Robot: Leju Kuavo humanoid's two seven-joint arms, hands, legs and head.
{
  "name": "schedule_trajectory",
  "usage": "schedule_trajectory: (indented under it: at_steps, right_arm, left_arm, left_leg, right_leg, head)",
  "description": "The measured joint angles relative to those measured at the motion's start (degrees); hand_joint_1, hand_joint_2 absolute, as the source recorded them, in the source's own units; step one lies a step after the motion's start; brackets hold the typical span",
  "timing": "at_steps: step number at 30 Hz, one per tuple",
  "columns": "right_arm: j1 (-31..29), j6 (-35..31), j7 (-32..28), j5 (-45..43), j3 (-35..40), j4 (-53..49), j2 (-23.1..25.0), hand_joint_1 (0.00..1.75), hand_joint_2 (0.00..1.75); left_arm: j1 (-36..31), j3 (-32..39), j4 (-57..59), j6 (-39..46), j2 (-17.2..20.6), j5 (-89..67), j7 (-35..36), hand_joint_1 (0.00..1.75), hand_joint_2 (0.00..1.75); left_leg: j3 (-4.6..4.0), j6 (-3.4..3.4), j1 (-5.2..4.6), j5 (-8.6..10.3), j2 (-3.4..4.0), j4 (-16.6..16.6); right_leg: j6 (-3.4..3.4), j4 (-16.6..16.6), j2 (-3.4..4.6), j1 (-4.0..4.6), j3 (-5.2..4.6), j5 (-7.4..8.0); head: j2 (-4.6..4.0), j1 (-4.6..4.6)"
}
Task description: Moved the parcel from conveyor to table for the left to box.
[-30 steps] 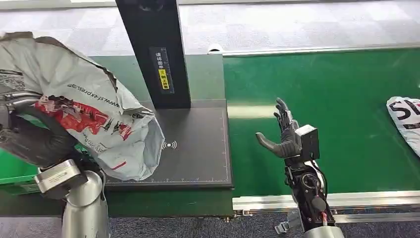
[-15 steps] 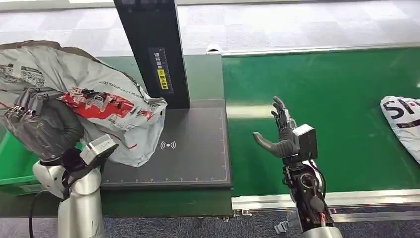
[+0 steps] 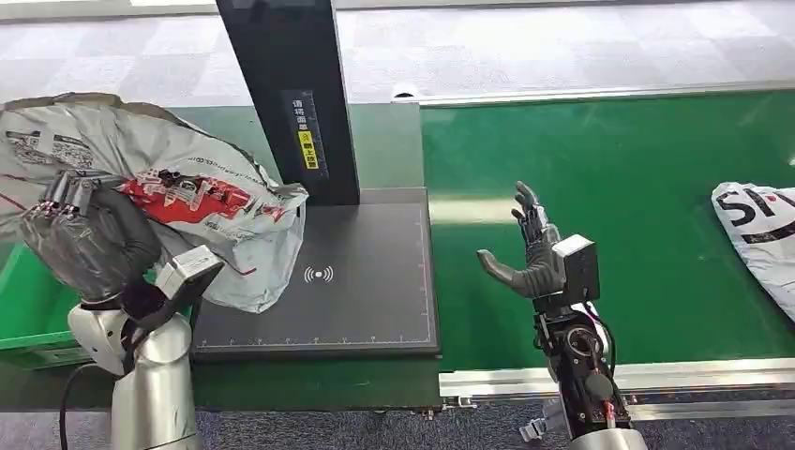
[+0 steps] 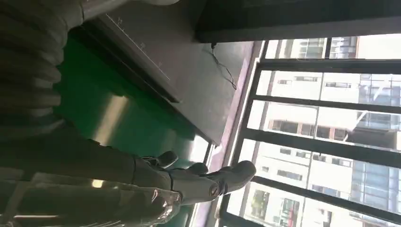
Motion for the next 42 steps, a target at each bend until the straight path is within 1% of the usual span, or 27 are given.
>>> schedule_trajectory:
  at_steps: [1,3,5,6,10,11,14,15,17,20,24,27,28,29,30,31,32,33,34,40,42]
  right_arm:
    - [0.0,0.0,0.1,0.3,0.0,0.0,0.0,0.00,1.75]
    - [0.0,0.2,0.4,0.9,0.0,-0.2,0.1,0.00,1.75]
    - [0.1,0.3,0.7,1.4,0.1,-0.5,0.4,0.00,1.75]
    - [0.2,0.4,0.8,1.7,0.0,-0.5,0.3,0.00,1.75]
    - [0.3,0.7,1.3,2.5,0.0,-0.5,0.6,0.00,1.75]
    - [0.3,0.8,1.3,2.6,0.0,-0.6,0.7,0.00,1.75]
    - [0.3,1.4,1.5,3.0,0.0,-0.7,0.8,0.00,1.75]
    - [0.3,1.4,1.6,3.0,0.1,-0.7,0.9,0.00,1.75]
    - [0.3,1.7,1.8,3.0,0.1,-0.7,1.0,0.00,1.75]
    - [0.2,2.2,1.9,3.0,0.2,-0.8,1.2,0.00,1.75]
    - [0.2,2.3,1.9,3.0,0.2,-0.8,1.4,0.00,1.75]
    - [0.0,2.5,1.9,3.1,0.2,-0.8,1.4,0.00,1.75]
    - [0.0,2.5,1.9,3.3,0.2,-0.8,1.4,0.00,1.75]
    - [-0.1,2.5,1.9,3.3,0.2,-0.8,1.4,0.00,1.75]
    - [-0.1,2.5,1.9,3.4,0.2,-0.8,1.4,0.00,1.75]
    - [-0.1,2.5,1.9,3.4,0.2,-0.8,1.4,0.00,1.75]
    - [-0.1,2.5,1.9,3.4,0.2,-0.8,1.4,0.00,1.75]
    - [-0.1,2.6,1.9,3.5,0.2,-0.8,1.4,0.00,1.75]
    - [-0.1,2.6,1.9,3.5,0.2,-0.8,1.3,0.00,1.75]
    - [-0.2,2.6,1.9,3.5,0.2,-0.8,1.4,0.00,1.75]
    - [-0.2,2.6,1.9,3.4,0.3,-0.8,1.4,0.00,1.75]
  left_arm:
    - [-1.0,0.2,1.7,0.0,0.1,-5.1,4.9,1.75,1.75]
    - [-3.8,0.1,9.4,0.0,2.2,-14.3,22.5,1.75,1.75]
    - [-5.4,-0.9,14.4,0.0,5.0,-13.0,31.4,1.75,1.75]
    - [-6.1,-1.1,16.3,0.0,6.1,-12.1,32.9,1.75,1.75]
    - [-7.6,-1.4,22.0,0.0,9.9,-10.1,34.5,1.75,1.75]
    - [-7.6,-1.3,22.2,0.0,10.2,-10.0,33.5,1.75,1.75]
    - [-8.4,2.4,21.9,0.1,10.3,-10.2,27.4,1.75,1.75]
    - [-9.0,3.6,22.4,0.1,10.3,-10.3,26.8,1.75,1.75]
    - [-10.2,5.3,24.6,0.1,10.6,-12.1,28.5,1.75,1.75]
    - [-12.0,6.2,29.0,0.1,11.7,-14.4,32.0,1.75,1.75]
    - [-13.2,6.7,32.3,0.1,12.3,-14.8,32.8,1.75,1.75]
    - [-13.6,6.8,33.7,0.1,12.8,-15.2,34.7,1.75,1.75]
    - [-13.7,6.9,34.0,0.1,13.2,-15.1,35.0,1.66,1.75]
    - [-13.7,7.0,34.0,0.1,13.4,-14.9,35.1,1.64,1.75]
    - [-13.7,7.3,34.1,0.1,13.5,-14.6,35.1,1.48,0.00]
    - [-13.8,7.5,34.2,0.1,13.7,-14.2,35.1,1.47,0.00]
    - [-13.8,7.8,34.5,0.1,13.9,-14.1,35.1,1.34,0.00]
    - [-13.8,7.9,34.6,0.1,14.1,-14.2,35.1,0.63,0.00]
    - [-13.9,8.1,35.0,0.1,14.3,-14.4,35.3,0.02,0.00]
    - [-14.3,8.5,37.9,0.1,14.8,-15.3,36.1,0.00,0.00]
    - [-14.3,9.3,37.5,0.1,14.7,-15.8,33.8,0.00,0.00]
  left_leg:
    - [0.00,0.00,0.00,0.01,-0.09,0.0]
    - [0.00,-0.01,0.01,0.03,-0.18,0.0]
    - [0.05,-0.03,0.02,0.05,0.05,0.0]
    - [0.05,-0.04,0.04,0.06,0.05,0.0]
    - [0.05,-0.05,0.05,0.08,0.05,0.0]
    - [0.03,-0.05,0.05,0.07,0.05,0.0]
    - [0.01,-0.05,0.04,0.06,0.05,0.0]
    - [0.01,-0.05,0.02,0.05,0.03,0.0]
    - [0.01,-0.04,0.00,0.04,0.01,0.0]
    - [0.01,-0.05,0.00,0.05,0.00,0.0]
    - [0.01,-0.04,0.01,0.06,0.00,0.0]
    - [0.01,-0.05,0.02,0.05,0.01,0.0]
    - [0.00,-0.05,0.02,0.05,0.01,0.0]
    - [-0.01,-0.05,0.02,0.05,0.01,0.0]
    - [-0.01,-0.05,0.02,0.05,0.01,0.0]
    - [-0.01,-0.05,0.02,0.05,0.01,0.0]
    - [-0.01,-0.05,0.02,0.05,0.01,0.0]
    - [-0.02,-0.05,0.02,0.04,0.01,0.0]
    - [-0.02,-0.05,0.02,0.05,0.01,0.0]
    - [-0.01,-0.05,0.01,0.06,0.00,0.0]
    - [-0.01,-0.05,0.02,0.06,0.01,0.0]
  right_leg:
    - [0.00,0.0,-0.04,0.00,0.02,0.00]
    - [-0.02,0.0,-0.14,0.01,0.07,0.01]
    - [-0.08,0.0,0.04,0.03,0.05,0.06]
    - [-0.09,0.0,0.04,0.05,0.05,0.07]
    - [-0.09,0.0,0.03,0.05,0.05,0.06]
    - [-0.08,0.1,0.03,0.05,0.04,0.06]
    - [-0.05,0.0,0.02,0.02,0.02,0.03]
    - [-0.04,0.0,0.01,0.01,0.03,0.03]
    - [-0.04,0.0,-0.01,0.01,0.04,0.03]
    - [-0.05,0.0,-0.02,0.01,0.04,0.03]
    - [-0.05,0.0,-0.01,0.02,0.04,0.04]
    - [-0.05,0.0,0.01,0.02,0.03,0.04]
    - [-0.05,0.0,0.01,0.03,0.02,0.03]
    - [-0.05,0.0,0.00,0.03,0.02,0.03]
    - [-0.05,0.0,0.00,0.03,0.01,0.03]
    - [-0.05,0.0,0.00,0.03,0.01,0.03]
    - [-0.05,0.0,0.00,0.03,0.01,0.03]
    - [-0.05,0.0,-0.01,0.03,0.01,0.02]
    - [-0.05,0.0,-0.01,0.02,0.02,0.03]
    - [-0.05,0.0,-0.01,0.02,0.02,0.03]
    - [-0.05,0.0,0.00,0.02,0.03,0.03]
  head:
    - [-0.02,0.00]
    - [-0.02,0.04]
    - [0.00,-0.02]
    - [0.00,0.00]
    - [-0.02,0.00]
    - [0.00,0.00]
    - [-0.02,0.02]
    - [-0.02,0.00]
    - [-0.02,0.02]
    - [0.00,0.00]
    - [-0.02,0.02]
    - [-0.02,0.00]
    - [-0.02,0.02]
    - [-0.02,0.00]
    - [0.00,0.02]
    - [-0.02,0.02]
    - [-0.02,0.02]
    - [-0.02,0.02]
    - [-0.02,0.02]
    - [0.00,0.02]
    - [0.00,0.04]
